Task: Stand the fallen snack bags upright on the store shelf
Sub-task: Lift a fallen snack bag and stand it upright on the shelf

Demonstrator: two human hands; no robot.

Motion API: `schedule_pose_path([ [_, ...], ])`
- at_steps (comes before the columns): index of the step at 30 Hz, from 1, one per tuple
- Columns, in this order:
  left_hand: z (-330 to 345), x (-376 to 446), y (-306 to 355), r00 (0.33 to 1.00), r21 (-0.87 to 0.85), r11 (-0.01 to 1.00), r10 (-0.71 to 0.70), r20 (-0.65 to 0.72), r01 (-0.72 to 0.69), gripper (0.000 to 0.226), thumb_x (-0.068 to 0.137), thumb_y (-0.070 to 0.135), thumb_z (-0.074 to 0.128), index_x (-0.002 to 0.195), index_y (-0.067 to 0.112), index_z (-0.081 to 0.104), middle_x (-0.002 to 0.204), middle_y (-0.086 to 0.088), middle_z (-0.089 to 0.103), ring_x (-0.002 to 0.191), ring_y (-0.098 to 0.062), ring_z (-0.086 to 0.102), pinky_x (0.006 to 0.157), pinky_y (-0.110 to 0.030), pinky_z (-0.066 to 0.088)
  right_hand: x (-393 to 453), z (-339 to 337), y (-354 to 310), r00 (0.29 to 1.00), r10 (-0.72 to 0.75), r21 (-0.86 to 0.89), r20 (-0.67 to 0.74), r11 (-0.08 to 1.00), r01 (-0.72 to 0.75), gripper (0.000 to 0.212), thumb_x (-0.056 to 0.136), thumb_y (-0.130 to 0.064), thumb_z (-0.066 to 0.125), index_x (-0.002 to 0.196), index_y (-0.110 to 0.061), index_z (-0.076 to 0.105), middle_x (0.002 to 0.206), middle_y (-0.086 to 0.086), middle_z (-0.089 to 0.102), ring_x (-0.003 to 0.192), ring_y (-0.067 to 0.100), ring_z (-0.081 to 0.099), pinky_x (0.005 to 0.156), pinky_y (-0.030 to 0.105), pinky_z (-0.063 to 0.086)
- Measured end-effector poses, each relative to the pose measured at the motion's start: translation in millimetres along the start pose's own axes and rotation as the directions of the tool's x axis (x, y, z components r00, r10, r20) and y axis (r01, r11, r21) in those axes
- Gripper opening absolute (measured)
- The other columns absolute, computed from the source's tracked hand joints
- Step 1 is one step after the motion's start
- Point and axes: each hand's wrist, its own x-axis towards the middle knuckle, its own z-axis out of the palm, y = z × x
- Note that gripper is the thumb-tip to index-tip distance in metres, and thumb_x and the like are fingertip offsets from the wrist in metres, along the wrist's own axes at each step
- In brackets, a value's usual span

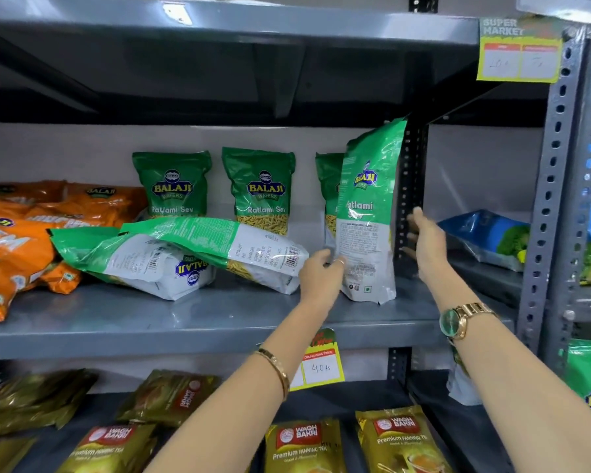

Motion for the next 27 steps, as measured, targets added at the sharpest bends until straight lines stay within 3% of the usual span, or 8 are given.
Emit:
schedule_pose_path([
  [3, 13.0, -21.4, 5.2, 1.000, -0.055, 0.998, 0.005, -0.029, -0.007, 0.024, 0.089, 0.010, 0.049, 0.105, 0.001, 0.063, 0.097, -0.007, 0.063, 0.083, -0.017, 0.051, 0.063, -0.023, 0.035, 18.6, 3.0, 22.4, 0.978, 0.176, 0.011, 0.115, 0.984, -0.178, 0.054, 0.092, -0.051, 0.040, 0.130, -0.016, 0.053, 0.140, 0.005, 0.050, 0.119, 0.022, 0.050, 0.106, 0.038, 0.037],
  [5, 23.7, -33.8, 8.6, 1.000, -0.023, 1.000, -0.002, 0.028, 0.003, 0.030, 0.089, 0.010, 0.046, 0.115, 0.006, 0.060, 0.109, -0.006, 0.064, 0.085, -0.018, 0.050, 0.062, -0.016, 0.037, 16.8, 9.2, 30.4, 0.948, 0.227, 0.004, 0.225, 0.972, -0.233, 0.055, 0.095, -0.050, 0.032, 0.132, -0.015, 0.052, 0.140, 0.006, 0.052, 0.115, 0.022, 0.051, 0.096, 0.037, 0.037],
  [9, 35.0, -43.3, 12.0, 0.983, 0.028, 0.998, -0.056, 0.177, 0.052, 0.065, 0.093, 0.017, 0.043, 0.150, 0.018, 0.013, 0.151, -0.005, 0.034, 0.133, -0.022, 0.038, 0.103, -0.023, 0.034, 14.1, 15.3, 35.3, 0.889, 0.266, 0.060, 0.372, 0.949, -0.309, 0.046, 0.100, -0.039, 0.026, 0.088, -0.015, 0.064, 0.072, 0.001, 0.078, 0.077, 0.019, 0.070, 0.076, 0.031, 0.050],
  [11, 35.4, -41.3, 11.7, 0.978, 0.036, 0.998, -0.063, 0.199, 0.057, 0.070, 0.093, 0.018, 0.044, 0.151, 0.019, 0.004, 0.152, -0.005, 0.032, 0.136, -0.022, 0.035, 0.106, -0.026, 0.032, 14.3, 15.4, 34.9, 0.882, 0.260, 0.067, 0.392, 0.949, -0.310, 0.043, 0.100, -0.036, 0.028, 0.086, -0.016, 0.063, 0.066, -0.001, 0.076, 0.075, 0.017, 0.067, 0.082, 0.034, 0.049],
  [14, 35.8, -31.8, 7.9, 0.974, 0.013, 0.996, -0.093, 0.204, 0.092, 0.073, 0.091, 0.018, 0.046, 0.151, 0.021, 0.005, 0.150, -0.004, 0.036, 0.134, -0.023, 0.038, 0.105, -0.027, 0.033, 18.1, 13.1, 37.2, 0.911, 0.224, 0.052, 0.347, 0.965, -0.257, 0.039, 0.096, -0.041, 0.037, 0.080, -0.019, 0.065, 0.080, 0.001, 0.071, 0.082, 0.018, 0.061, 0.096, 0.040, 0.044],
  [20, 34.8, -1.4, -0.7, 0.976, 0.046, 0.993, -0.113, 0.185, 0.107, 0.062, 0.081, 0.011, 0.062, 0.138, 0.013, 0.037, 0.136, -0.007, 0.051, 0.124, -0.024, 0.048, 0.090, -0.023, 0.038, 16.0, 6.6, 37.4, 0.939, 0.150, -0.072, 0.310, 0.988, -0.134, 0.038, 0.096, -0.042, 0.037, 0.105, -0.016, 0.063, 0.094, -0.001, 0.059, 0.094, 0.019, 0.051, 0.069, 0.028, 0.038],
  [22, 31.7, 13.1, -3.8, 0.969, 0.099, 0.988, -0.137, 0.205, 0.119, 0.060, 0.081, 0.006, 0.062, 0.136, 0.010, 0.038, 0.135, -0.009, 0.052, 0.123, -0.025, 0.050, 0.090, -0.025, 0.040, 18.2, 5.0, 37.3, 0.961, 0.122, -0.059, 0.248, 0.992, -0.111, 0.048, 0.095, -0.040, 0.042, 0.128, -0.008, 0.054, 0.111, 0.005, 0.056, 0.106, 0.019, 0.048, 0.084, 0.031, 0.040],
  [27, 23.6, 46.6, -10.0, 0.959, 0.221, 0.966, -0.184, 0.217, 0.135, 0.050, 0.082, -0.001, 0.054, 0.130, 0.004, 0.044, 0.130, -0.018, 0.055, 0.117, -0.029, 0.053, 0.090, -0.033, 0.046, 19.1, 1.0, 36.8, 0.999, 0.039, -0.150, 0.026, 0.988, -0.034, 0.048, 0.088, -0.045, 0.054, 0.114, -0.004, 0.059, 0.126, 0.015, 0.059, 0.116, 0.028, 0.054, 0.101, 0.040, 0.042],
])
